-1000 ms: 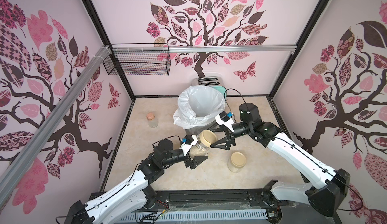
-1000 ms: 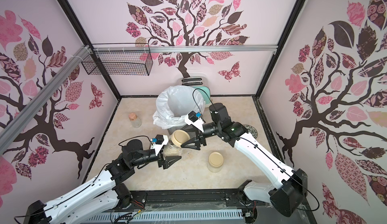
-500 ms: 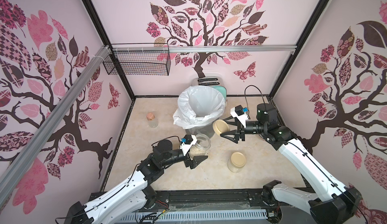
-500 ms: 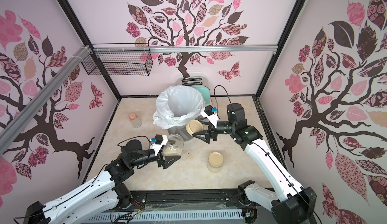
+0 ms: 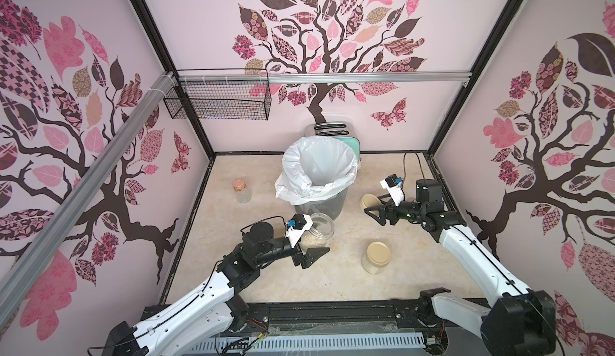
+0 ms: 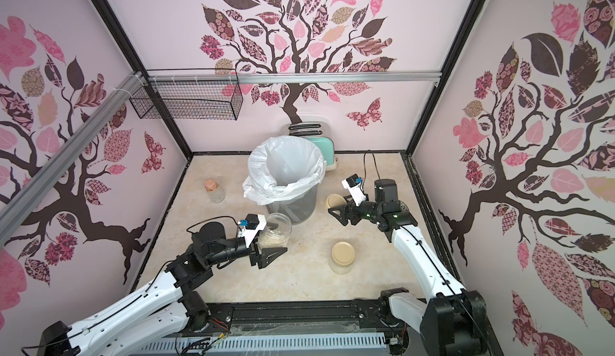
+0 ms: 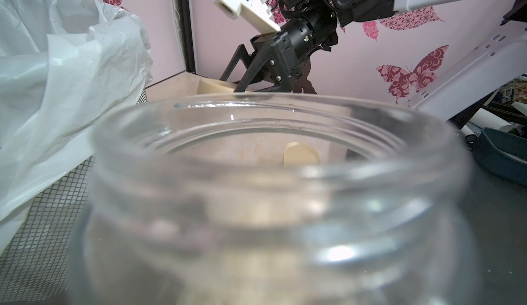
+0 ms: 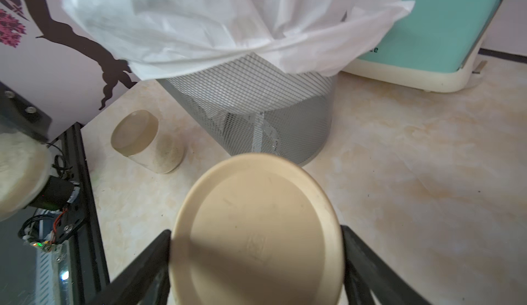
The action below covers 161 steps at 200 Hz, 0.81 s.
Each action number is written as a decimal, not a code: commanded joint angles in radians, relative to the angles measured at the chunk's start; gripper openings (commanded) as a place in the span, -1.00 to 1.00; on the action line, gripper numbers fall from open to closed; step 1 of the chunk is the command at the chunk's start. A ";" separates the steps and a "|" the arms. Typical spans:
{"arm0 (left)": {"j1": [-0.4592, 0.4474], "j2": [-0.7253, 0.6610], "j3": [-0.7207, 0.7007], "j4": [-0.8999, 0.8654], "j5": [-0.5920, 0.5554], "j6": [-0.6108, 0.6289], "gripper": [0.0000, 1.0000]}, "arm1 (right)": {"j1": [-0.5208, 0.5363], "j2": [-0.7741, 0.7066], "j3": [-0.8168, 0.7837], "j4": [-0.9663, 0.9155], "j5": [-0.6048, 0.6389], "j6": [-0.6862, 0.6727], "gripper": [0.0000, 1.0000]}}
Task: Empty moldy rice from jars
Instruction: Place the lid at the center of the board.
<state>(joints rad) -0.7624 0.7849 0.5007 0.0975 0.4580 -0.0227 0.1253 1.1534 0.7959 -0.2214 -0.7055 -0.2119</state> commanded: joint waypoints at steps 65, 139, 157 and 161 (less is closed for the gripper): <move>0.009 -0.036 0.055 0.071 0.023 0.019 -0.01 | -0.035 0.315 0.016 0.143 0.288 -0.010 0.26; 0.010 -0.035 0.059 0.071 0.028 0.019 -0.02 | -0.039 0.493 0.031 0.230 0.429 -0.007 0.29; 0.011 -0.033 0.058 0.071 0.028 0.018 -0.02 | -0.041 0.524 0.036 0.235 0.429 -0.002 0.31; 0.010 -0.033 0.058 0.071 0.028 0.018 -0.02 | -0.041 0.529 0.036 0.239 0.432 -0.001 0.31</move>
<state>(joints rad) -0.7570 0.7715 0.5144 0.0830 0.4732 -0.0147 0.0929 1.6501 0.8001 -0.0109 -0.3061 -0.2161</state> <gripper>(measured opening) 0.871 0.850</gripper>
